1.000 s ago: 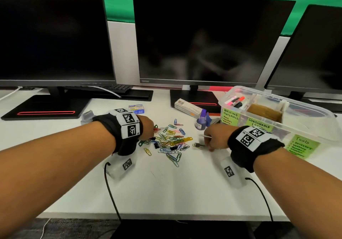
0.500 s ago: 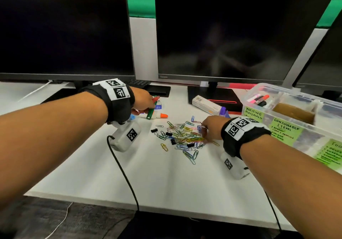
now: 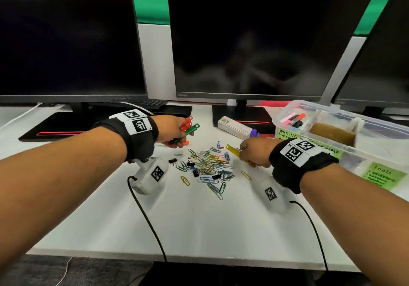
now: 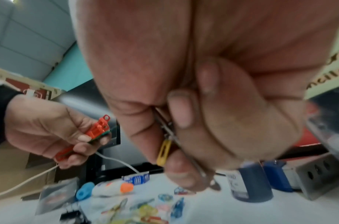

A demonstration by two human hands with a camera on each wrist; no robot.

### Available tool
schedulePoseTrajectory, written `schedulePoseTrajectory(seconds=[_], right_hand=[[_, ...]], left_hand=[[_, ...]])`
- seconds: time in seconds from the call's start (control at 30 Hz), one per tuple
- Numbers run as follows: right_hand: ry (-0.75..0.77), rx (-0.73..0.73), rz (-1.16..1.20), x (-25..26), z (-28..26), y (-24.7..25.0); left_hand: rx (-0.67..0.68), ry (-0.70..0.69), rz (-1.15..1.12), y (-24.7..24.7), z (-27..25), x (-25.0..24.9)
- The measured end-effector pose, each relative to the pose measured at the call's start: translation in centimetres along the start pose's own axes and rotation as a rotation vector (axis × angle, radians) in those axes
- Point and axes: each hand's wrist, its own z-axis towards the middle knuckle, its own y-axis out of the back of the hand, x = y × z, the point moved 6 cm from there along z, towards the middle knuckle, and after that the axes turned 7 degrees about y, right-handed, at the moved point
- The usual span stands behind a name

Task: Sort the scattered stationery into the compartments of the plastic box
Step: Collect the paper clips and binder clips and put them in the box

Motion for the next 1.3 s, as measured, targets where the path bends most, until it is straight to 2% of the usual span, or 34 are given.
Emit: schedulePoseTrajectory(seconds=[0.13, 0.3, 0.37, 0.5, 0.57, 0.67, 0.87, 0.97, 1.13, 1.3], right_hand=[[-0.022, -0.044, 0.215, -0.8, -1.1, 2.4], [-0.010, -0.171, 0.183, -1.9, -4.4, 8.9], [-0.068, -0.197, 0.095, -3.7, -5.8, 11.3], [-0.275, -0.235, -0.299, -8.9, -8.0, 14.4], [-0.346, -0.188, -0.349, -11.8, -7.9, 14.6], [-0.412, -0.151, -0.366, -14.9, -7.8, 15.3], [-0.480, -0.043, -0.507, -19.6, -5.0, 16.3], [-0.483, -0.002, -0.623, -21.8, -2.1, 16.8], [-0.470, 0.113, -0.722, -21.7, -0.4, 15.5], [-0.457, 0.141, -0.770, -23.0, 1.5, 14.8]], left_hand=[[-0.010, -0.026, -0.089, 0.0, 0.4, -2.3], [-0.032, -0.171, -0.017, -1.4, 0.6, -9.0], [-0.025, -0.252, 0.048, -2.9, 0.6, -12.3], [-0.079, -0.434, 0.299, -6.5, 0.1, -19.1], [-0.157, -0.511, 0.481, -8.2, -0.3, -21.9], [-0.176, -0.575, 0.591, -10.6, -0.2, -25.7], [-0.197, -0.540, 0.774, -13.2, 2.7, -30.2], [-0.220, -0.500, 0.970, -15.1, 4.4, -31.1], [-0.258, -0.501, 1.150, -16.4, 6.0, -32.6], [-0.194, -0.471, 1.304, -17.7, 8.3, -33.0]])
